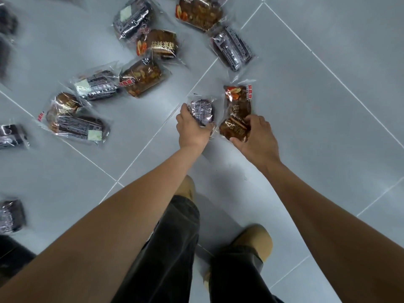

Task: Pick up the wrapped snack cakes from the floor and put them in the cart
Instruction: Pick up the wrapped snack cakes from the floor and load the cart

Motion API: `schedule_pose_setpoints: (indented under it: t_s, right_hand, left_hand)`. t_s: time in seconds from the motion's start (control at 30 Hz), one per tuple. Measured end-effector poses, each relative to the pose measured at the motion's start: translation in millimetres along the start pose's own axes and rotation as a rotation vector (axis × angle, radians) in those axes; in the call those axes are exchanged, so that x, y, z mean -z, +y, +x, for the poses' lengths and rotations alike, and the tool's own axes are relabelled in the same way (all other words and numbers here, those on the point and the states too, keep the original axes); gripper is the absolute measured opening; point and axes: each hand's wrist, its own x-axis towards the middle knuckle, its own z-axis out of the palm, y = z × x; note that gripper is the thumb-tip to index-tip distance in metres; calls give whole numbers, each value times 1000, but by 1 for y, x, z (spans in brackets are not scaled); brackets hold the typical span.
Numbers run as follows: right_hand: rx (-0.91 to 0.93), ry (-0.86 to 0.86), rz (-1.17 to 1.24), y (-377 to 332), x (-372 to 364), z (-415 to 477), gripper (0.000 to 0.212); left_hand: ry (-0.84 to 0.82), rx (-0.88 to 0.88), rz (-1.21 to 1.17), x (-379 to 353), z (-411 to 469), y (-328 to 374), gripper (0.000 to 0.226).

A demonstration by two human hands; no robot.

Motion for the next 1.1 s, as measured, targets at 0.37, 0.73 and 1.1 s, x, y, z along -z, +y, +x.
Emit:
schedule_pose_setpoints:
  t_s: [0.37,0.73,1.1]
  right_hand:
    - [-231,-61,439,14,42,-25,46]
    - [-355,71,712,-16,210,-142,36]
    - [-365,351,1129,-80,439,-285,27]
  left_hand:
    - [-110,113,-120,6,-33,20,36]
    - [-283,-47,-249,97,-186,137,30]
    - [-435,-373,-157,211,-363,349,25]
